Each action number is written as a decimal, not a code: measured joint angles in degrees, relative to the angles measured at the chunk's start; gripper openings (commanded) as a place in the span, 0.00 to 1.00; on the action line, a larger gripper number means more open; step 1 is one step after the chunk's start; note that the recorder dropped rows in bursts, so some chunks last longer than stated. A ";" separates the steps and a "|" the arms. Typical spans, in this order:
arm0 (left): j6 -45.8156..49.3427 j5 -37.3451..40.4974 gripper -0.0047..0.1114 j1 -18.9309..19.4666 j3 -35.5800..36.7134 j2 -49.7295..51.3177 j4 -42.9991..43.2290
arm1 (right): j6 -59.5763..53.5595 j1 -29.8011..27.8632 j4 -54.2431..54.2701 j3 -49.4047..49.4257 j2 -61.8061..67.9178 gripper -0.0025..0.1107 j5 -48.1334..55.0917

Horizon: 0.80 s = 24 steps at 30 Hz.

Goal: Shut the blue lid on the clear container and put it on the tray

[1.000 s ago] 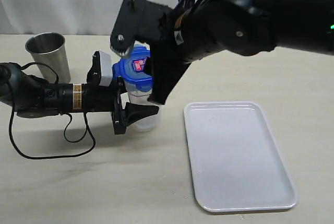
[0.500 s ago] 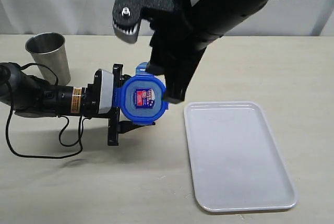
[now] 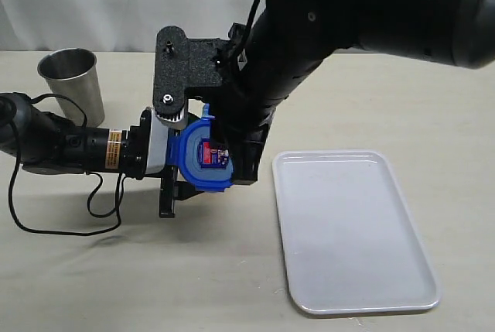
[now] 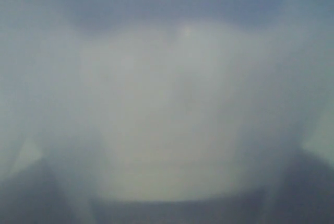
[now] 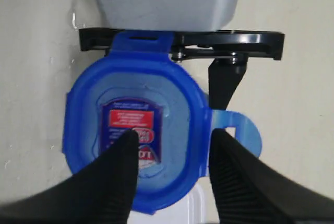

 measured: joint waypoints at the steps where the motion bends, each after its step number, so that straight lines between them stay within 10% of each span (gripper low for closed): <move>1: 0.00 0.00 0.04 0.00 0.00 0.00 0.00 | 1.01 0.00 -1.03 -0.60 0.51 0.40 -0.69; 24: 1.71 0.77 0.04 0.00 -0.10 0.00 0.15 | 0.04 -0.88 1.10 -5.89 6.88 0.39 6.96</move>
